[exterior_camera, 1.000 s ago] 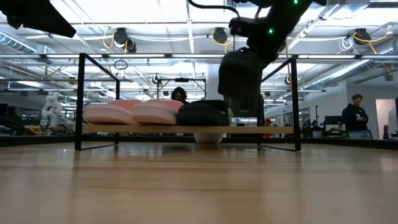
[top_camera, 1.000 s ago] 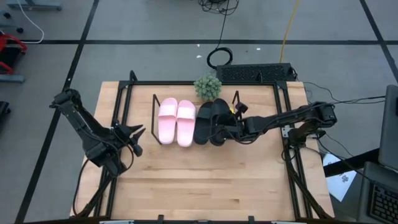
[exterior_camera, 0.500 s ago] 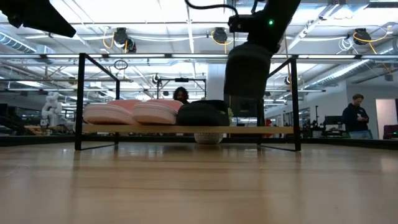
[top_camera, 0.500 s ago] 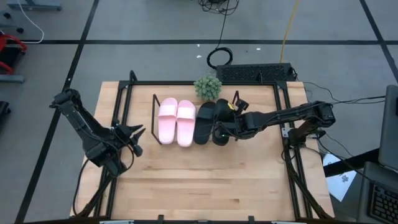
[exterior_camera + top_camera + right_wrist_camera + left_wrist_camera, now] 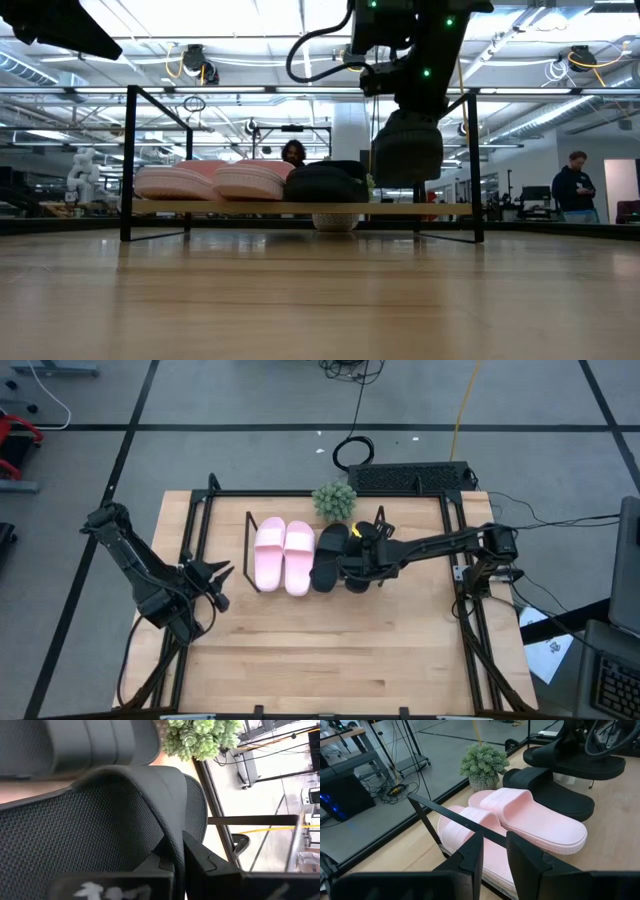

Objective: Pick and place slides into the shelf
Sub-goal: Put the black slide on the shelf

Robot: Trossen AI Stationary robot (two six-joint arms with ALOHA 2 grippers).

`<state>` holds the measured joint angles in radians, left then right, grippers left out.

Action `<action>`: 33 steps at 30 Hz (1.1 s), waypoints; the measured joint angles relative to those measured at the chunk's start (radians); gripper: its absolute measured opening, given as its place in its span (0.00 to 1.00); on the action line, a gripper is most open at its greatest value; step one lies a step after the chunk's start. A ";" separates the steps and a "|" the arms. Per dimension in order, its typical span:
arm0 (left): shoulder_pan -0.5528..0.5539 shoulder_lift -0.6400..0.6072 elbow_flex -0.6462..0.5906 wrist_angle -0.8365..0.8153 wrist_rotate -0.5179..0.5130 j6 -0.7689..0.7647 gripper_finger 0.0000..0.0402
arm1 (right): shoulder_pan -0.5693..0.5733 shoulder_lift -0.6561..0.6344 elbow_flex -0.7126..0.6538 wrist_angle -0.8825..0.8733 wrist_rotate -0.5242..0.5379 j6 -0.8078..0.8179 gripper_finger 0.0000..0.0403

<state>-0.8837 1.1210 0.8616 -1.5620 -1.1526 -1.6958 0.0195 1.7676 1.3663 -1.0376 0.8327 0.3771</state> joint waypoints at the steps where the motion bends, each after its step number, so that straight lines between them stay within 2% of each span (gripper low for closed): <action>1: 0.000 0.000 0.000 0.000 0.000 0.001 0.22 | 0.000 0.000 0.000 0.000 0.001 -0.001 0.00; 15: 0.000 0.000 0.000 0.001 0.000 0.016 0.22 | -0.001 -0.002 -0.002 0.019 0.001 -0.053 0.00; 33: 0.000 0.000 0.000 0.003 0.001 0.016 0.22 | -0.013 -0.002 -0.126 0.182 -0.024 -0.139 0.00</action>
<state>-0.8837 1.1210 0.8616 -1.5585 -1.1515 -1.6797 0.0061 1.7660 1.2407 -0.8552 0.8088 0.2381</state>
